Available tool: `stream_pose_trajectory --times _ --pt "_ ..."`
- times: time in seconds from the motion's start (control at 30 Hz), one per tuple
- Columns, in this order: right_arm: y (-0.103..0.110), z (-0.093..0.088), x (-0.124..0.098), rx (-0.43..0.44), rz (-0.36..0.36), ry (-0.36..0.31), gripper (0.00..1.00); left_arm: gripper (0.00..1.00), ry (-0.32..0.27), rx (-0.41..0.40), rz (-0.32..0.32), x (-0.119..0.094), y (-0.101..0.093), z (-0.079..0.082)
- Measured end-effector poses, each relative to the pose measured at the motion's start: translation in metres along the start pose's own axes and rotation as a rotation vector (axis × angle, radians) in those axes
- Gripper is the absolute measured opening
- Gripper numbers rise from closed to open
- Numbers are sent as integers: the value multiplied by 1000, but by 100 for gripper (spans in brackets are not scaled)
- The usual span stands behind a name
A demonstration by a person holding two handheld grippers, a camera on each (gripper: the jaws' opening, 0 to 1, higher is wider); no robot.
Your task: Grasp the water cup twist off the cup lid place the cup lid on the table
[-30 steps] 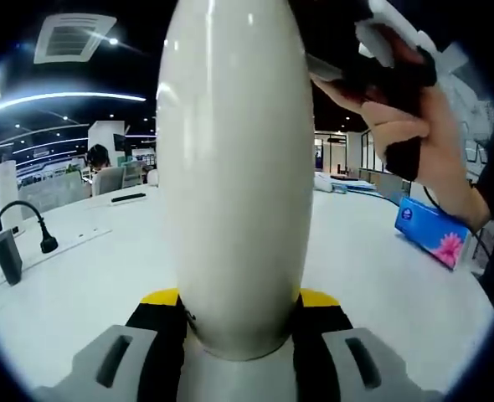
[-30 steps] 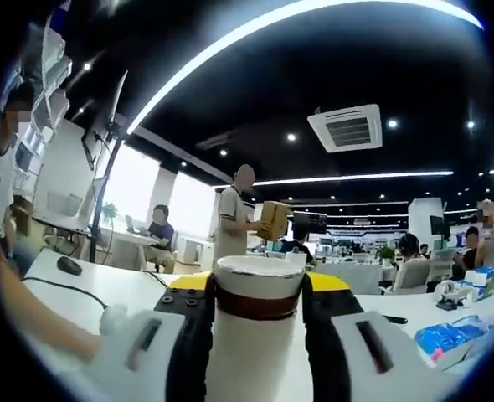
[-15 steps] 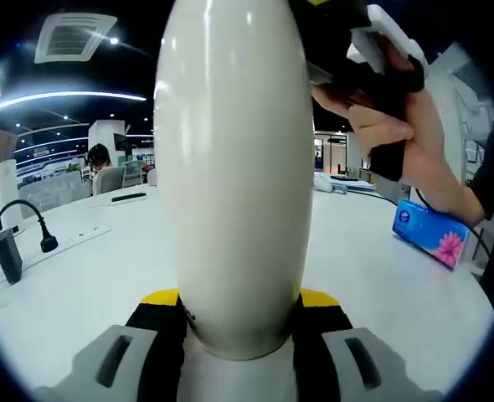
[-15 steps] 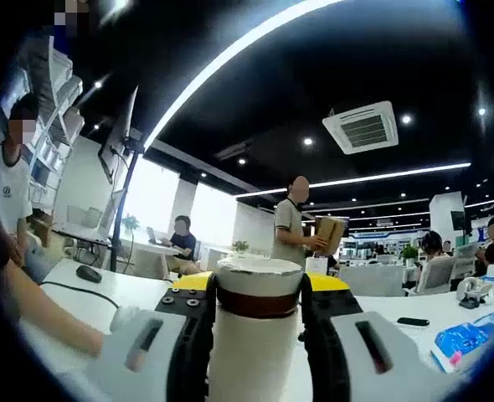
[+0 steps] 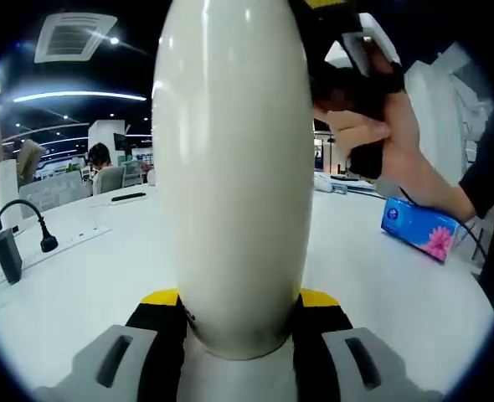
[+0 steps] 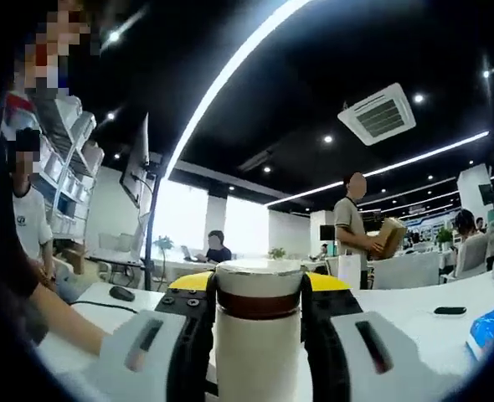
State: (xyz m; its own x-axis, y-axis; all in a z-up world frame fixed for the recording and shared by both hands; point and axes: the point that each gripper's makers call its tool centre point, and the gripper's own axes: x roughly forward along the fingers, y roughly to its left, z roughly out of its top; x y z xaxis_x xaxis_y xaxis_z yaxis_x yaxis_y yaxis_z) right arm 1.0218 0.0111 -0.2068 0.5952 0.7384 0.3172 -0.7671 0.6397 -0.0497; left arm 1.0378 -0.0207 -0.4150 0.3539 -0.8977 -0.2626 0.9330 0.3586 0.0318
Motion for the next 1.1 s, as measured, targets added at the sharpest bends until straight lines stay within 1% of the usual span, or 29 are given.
stream_pose_trajectory --times 0.3,0.43,0.53,0.67,0.73,1.03,1.1 --pt "-1 -1 0 67 126 -13 44 51 0 0 -1 1 1 -1" --pt "1 -2 1 99 159 -17 44 51 0 -1 -2 1 1 -1" --pt "1 -2 1 146 203 -25 44 51 0 -2 -2 1 1 -1" --pt "1 -2 1 143 223 -24 44 51 -2 -2 -1 1 1 0" --pt "2 -2 1 136 246 -27 44 51 -2 -3 -2 1 1 0" --pt "5 -2 1 202 340 -42 44 51 -2 -4 -4 0 0 0" --pt "4 -2 2 236 369 -52 44 51 -2 -3 -4 -1 0 0"
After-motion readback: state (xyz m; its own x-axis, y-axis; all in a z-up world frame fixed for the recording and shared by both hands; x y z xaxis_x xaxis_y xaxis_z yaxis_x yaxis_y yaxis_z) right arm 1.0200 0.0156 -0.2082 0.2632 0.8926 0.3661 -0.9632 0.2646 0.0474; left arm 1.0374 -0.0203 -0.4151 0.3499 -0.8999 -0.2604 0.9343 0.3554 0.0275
